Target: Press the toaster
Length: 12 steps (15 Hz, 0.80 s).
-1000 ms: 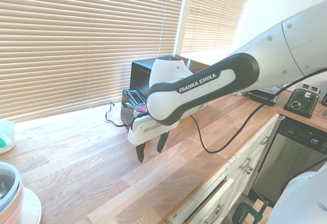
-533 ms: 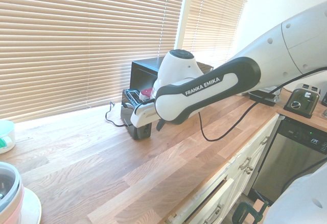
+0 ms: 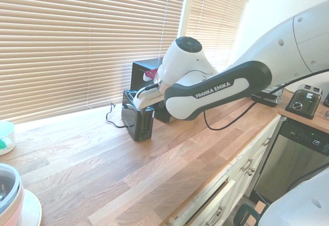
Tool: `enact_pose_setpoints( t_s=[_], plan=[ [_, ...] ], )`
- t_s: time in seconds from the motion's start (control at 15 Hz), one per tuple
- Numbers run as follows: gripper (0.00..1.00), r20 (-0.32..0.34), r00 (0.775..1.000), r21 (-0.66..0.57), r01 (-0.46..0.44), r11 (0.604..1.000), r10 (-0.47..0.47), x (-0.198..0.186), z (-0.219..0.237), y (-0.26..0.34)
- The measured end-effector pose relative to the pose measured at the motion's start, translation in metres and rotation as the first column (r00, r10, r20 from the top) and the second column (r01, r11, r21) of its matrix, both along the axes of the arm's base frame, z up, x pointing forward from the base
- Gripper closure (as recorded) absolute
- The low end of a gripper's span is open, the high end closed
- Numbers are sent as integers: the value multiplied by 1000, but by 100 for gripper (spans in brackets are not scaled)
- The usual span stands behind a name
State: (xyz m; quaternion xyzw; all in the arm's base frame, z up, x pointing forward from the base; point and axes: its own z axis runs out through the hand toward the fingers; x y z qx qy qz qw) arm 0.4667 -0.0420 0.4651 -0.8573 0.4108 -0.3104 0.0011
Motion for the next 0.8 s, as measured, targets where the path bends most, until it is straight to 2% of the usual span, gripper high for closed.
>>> enact_pose_setpoints(
  t_s=[0.2,0.4,0.47,0.8],
  plan=[
    [0,26,1000,-10,-2,1000,2,10,15,-6],
    [0,21,1000,-11,-10,1000,10,24,15,-8],
    [100,16,1000,-10,-13,1000,13,27,13,-9],
    [100,-5,999,-10,-37,999,37,34,3,-3]
  ],
)
